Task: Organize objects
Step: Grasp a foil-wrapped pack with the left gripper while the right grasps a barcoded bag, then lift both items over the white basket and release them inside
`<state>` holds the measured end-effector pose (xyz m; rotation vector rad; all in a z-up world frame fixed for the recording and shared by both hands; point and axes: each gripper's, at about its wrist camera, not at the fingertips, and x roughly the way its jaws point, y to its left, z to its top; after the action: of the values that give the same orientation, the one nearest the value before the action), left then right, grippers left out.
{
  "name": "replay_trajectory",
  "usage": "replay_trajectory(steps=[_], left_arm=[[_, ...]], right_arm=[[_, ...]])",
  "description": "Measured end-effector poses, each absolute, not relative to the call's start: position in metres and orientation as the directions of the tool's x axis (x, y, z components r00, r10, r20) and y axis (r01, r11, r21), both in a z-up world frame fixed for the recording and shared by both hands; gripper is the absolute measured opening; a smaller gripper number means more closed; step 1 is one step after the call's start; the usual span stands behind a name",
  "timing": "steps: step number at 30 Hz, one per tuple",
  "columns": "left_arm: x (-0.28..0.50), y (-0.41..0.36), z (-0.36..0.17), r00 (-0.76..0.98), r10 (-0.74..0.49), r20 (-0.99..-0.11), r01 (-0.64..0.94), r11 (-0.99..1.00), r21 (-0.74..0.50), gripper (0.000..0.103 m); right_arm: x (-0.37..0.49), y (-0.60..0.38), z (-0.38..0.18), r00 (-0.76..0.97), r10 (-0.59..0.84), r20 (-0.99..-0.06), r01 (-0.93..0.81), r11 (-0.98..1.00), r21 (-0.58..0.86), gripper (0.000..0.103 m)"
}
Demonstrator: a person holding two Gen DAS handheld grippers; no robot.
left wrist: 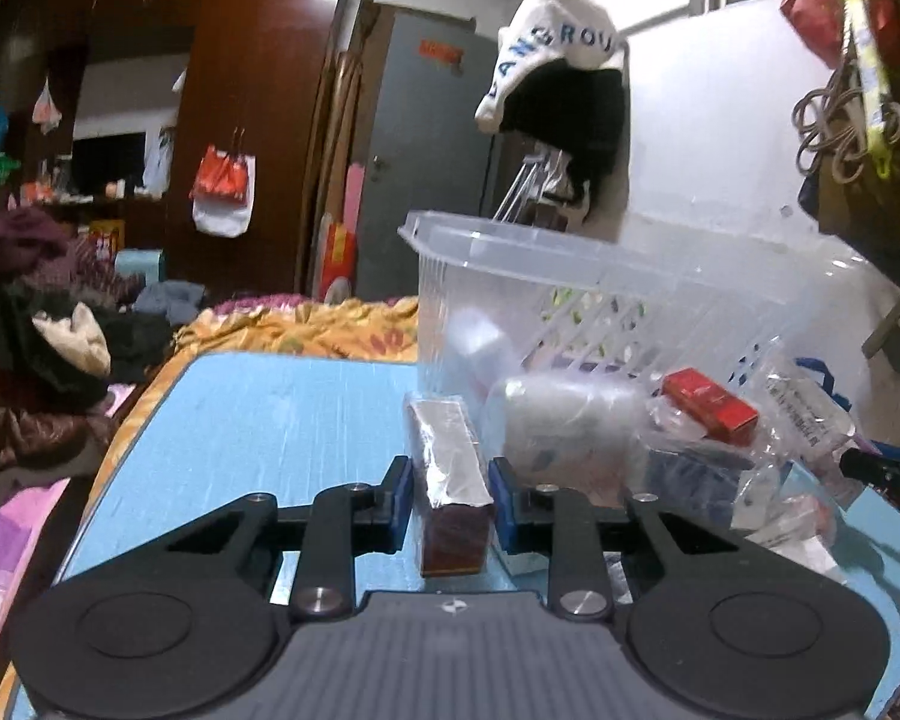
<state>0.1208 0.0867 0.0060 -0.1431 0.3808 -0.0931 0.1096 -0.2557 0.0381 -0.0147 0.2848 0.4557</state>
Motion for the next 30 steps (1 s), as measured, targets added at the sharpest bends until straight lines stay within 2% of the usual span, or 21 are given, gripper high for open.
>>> replay_trajectory(steps=[18, 25, 28, 30], left_arm=[[0.125, 0.088, 0.008, 0.930, -0.128, -0.344, 0.072, 0.983, -0.169, 0.032], [0.127, 0.088, 0.007, 0.926, -0.132, -0.353, 0.078, 0.983, -0.165, 0.032], [0.126, 0.088, 0.007, 0.926, -0.130, -0.354, 0.076, 0.984, -0.163, 0.032], [0.125, 0.090, 0.007, 0.928, -0.133, -0.348, 0.077, 0.982, -0.173, 0.032]], right_arm=[[0.092, -0.263, 0.036, 0.927, 0.358, -0.112, -0.348, 0.933, 0.094, 0.043], [0.096, -0.263, 0.038, 0.917, 0.371, -0.147, -0.357, 0.927, 0.114, 0.043], [0.105, -0.254, 0.040, 0.899, 0.372, -0.230, -0.363, 0.928, 0.078, 0.044], [0.104, -0.253, 0.039, 0.904, 0.359, -0.233, -0.352, 0.933, 0.071, 0.043]])
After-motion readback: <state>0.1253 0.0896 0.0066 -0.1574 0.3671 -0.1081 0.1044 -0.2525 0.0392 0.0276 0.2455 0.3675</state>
